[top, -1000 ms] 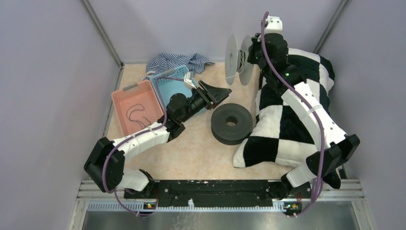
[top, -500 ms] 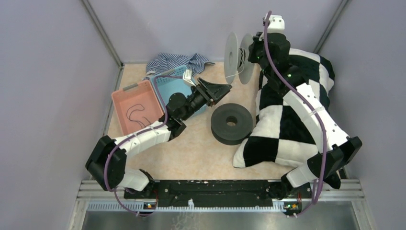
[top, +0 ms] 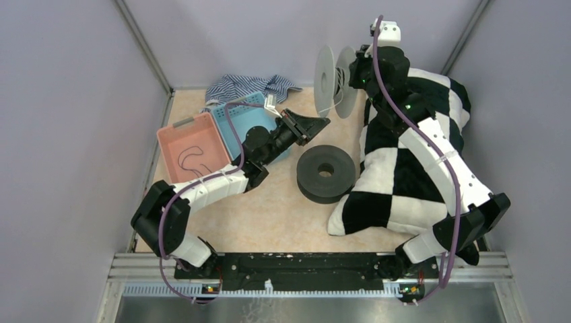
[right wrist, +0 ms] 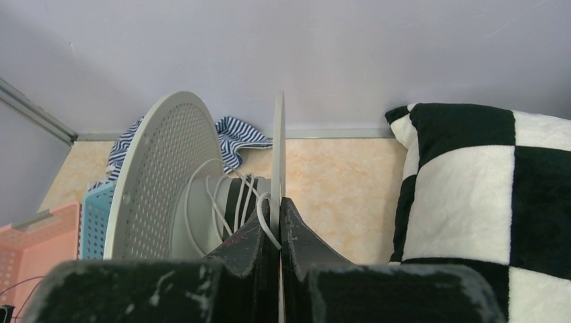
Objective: Wrap the cables
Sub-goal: Wrap the cable around the cable reel.
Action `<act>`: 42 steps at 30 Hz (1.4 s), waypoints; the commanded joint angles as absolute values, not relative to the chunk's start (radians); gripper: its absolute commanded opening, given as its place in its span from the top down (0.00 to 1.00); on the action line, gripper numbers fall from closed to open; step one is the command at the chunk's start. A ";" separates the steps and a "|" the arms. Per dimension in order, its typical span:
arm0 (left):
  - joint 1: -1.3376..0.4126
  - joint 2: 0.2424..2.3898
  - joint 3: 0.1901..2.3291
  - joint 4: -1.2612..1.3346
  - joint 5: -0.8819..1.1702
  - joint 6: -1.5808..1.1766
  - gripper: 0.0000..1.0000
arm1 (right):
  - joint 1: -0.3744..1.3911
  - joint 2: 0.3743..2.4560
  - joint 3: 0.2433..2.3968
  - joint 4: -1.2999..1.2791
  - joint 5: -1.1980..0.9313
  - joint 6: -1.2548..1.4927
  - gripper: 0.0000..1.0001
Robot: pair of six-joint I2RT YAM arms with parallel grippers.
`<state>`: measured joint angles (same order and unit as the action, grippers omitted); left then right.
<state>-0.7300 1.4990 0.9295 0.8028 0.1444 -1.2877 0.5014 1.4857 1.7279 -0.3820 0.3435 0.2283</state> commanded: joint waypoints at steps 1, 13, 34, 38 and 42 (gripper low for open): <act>-0.739 1.489 0.950 0.881 0.159 -1.277 0.96 | 0.502 1.424 1.739 -0.278 0.358 0.234 1.00; -0.742 1.533 0.942 0.681 0.308 -1.062 1.00 | 0.485 1.383 1.802 -0.342 0.253 0.300 1.00; -0.706 1.459 0.960 0.626 0.368 -0.705 1.00 | 0.385 1.249 1.779 -0.362 -0.131 0.400 1.00; -0.674 1.427 0.932 0.658 0.366 -0.692 1.00 | 0.380 1.226 1.746 -0.369 -0.200 0.369 1.00; -0.616 1.452 0.929 0.719 0.459 -0.671 1.00 | 0.361 1.227 1.746 -0.384 -0.299 0.365 1.00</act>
